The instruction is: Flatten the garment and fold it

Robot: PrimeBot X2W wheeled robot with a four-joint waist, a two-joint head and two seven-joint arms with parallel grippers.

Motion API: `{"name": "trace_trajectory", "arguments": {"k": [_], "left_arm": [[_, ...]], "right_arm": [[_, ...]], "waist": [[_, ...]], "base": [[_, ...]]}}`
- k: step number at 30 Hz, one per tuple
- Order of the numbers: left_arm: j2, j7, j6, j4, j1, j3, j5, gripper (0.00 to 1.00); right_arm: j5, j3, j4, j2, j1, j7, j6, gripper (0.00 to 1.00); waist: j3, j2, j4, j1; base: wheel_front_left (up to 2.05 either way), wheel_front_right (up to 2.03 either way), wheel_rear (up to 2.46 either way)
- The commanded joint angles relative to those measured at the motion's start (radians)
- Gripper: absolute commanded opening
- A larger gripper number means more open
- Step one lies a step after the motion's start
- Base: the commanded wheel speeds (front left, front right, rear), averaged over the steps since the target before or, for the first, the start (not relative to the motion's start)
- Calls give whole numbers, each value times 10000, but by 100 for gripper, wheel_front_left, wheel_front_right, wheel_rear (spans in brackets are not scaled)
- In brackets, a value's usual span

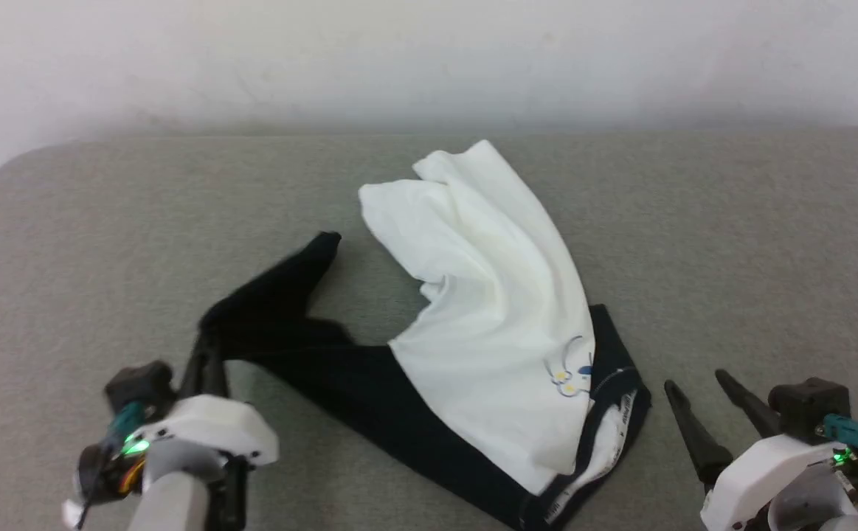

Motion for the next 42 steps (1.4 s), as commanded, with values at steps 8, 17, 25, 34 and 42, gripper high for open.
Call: {"name": "trace_trajectory", "arguments": {"k": [8,17,25,34,42], "left_arm": [[216,-264,861,-1121,1359,844,-243,0],[60,37,769,-951,1157,-206,376,100],[-37,-589,348,-1985,1063,-1227,1310,100],[-242,-635,139,-2183,1178,-1548,1399,100],[-244,-638,95,-2103,1280,-1308,1388,100]], "right_arm": [[-513,-181,704,238,-272,664,-9,100],[-1269,-876,1986,234,-1905,1634,-9,100],[-921,17,3635,-339,-3040,2871,-9,100],[-376,1161,5107,-618,-3452,3108,-9,0],[-549,827,4884,-1311,-3705,1648,-9,0]], "waist": [[-405,0,1154,1],[-463,0,1686,1],[-286,0,2144,1],[98,0,2403,1],[-172,0,1777,1]], "base": [[0,0,0],[0,0,0],[0,0,0],[0,0,0],[0,0,0]]}}
